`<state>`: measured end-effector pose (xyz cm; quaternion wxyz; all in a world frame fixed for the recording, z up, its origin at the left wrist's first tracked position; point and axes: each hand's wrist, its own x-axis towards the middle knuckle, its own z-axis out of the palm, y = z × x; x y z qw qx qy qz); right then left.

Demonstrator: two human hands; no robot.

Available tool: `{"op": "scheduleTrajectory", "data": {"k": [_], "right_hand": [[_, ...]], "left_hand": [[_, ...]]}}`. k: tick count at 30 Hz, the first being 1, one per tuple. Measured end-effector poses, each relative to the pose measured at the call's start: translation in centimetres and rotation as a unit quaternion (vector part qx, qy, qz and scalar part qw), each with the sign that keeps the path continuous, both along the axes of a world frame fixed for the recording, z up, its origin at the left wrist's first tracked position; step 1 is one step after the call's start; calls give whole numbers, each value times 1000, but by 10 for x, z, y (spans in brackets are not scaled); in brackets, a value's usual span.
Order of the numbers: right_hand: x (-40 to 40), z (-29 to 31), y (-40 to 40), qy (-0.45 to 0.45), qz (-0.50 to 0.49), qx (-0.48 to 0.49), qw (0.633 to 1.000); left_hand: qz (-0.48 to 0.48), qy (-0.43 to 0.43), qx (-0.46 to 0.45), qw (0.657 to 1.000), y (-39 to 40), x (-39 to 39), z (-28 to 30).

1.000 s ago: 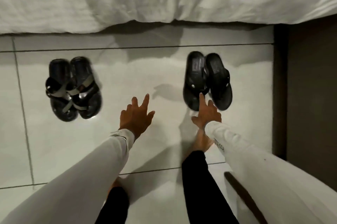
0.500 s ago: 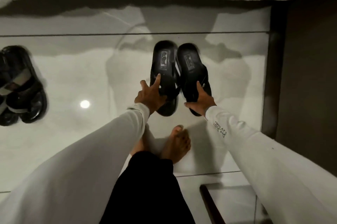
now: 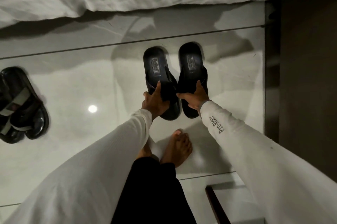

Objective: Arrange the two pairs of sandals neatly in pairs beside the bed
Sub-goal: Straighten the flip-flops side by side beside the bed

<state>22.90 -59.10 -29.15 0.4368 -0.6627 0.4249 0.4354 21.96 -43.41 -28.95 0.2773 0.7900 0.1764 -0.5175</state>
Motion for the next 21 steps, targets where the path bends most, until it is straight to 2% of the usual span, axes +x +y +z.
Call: {"op": "scheduleTrajectory", "data": {"k": [2,6,10,21], "right_hand": [[0,0,-1,-5,11,-8,1000],[1,3,-2,-23,109,-48,993],[2,3,0,-44,167,-62,983],[5,13,-5,-52,210,-66,974]], "left_hand": [[-4,-3,-4,1000,-1,2,2],[-47,-27,6,998,-6,9,3],[-80,-40,14,996,-10,16,3],[-136,-73,27,988,-10,24,13]]}}
